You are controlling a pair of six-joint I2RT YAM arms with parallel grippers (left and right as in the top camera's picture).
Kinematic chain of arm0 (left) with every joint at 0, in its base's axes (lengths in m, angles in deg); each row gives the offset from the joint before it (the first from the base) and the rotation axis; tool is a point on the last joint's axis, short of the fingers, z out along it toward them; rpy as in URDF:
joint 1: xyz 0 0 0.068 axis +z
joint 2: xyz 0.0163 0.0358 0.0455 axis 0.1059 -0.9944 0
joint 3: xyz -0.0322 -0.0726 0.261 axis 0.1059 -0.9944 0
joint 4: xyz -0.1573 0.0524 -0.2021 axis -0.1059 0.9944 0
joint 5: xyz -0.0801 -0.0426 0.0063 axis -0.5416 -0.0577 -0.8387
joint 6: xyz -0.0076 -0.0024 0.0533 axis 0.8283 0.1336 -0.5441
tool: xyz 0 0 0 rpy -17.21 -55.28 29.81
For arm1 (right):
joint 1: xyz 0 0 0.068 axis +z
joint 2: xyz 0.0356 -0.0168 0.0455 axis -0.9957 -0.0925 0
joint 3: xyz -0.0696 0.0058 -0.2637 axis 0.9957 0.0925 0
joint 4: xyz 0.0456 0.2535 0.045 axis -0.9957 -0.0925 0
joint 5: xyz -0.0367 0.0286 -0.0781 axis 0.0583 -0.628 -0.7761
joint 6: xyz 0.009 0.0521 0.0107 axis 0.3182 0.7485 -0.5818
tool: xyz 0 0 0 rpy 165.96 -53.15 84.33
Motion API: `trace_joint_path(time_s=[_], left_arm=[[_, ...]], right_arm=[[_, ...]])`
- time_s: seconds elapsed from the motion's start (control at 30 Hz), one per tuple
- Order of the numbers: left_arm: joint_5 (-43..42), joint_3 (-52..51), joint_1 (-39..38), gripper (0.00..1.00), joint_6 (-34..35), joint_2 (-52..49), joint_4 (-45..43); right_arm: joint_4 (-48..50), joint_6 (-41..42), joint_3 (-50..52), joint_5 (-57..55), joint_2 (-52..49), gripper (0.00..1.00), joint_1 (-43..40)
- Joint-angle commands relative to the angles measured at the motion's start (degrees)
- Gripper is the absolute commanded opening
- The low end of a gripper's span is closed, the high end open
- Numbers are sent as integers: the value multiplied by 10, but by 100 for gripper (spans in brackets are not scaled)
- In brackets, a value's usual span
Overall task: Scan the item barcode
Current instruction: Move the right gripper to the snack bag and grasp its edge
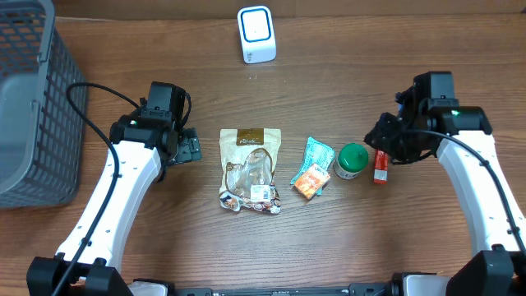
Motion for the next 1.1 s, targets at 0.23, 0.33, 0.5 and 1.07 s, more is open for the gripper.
trace_joint_path(time_s=[0.23,0.33,0.5,1.07], left_arm=[[5,9,-1,100,0,5,-1],[5,9,-1,100,0,5,-1],[5,9,-1,100,0,5,-1],[5,9,-1,100,0,5,-1]], right_arm=[[37,42,5,22,0,34,145],[66,80,5,-1,0,34,200],[104,116,5,-82,0,35,286],[148,176,5,-193,-73,34,389]])
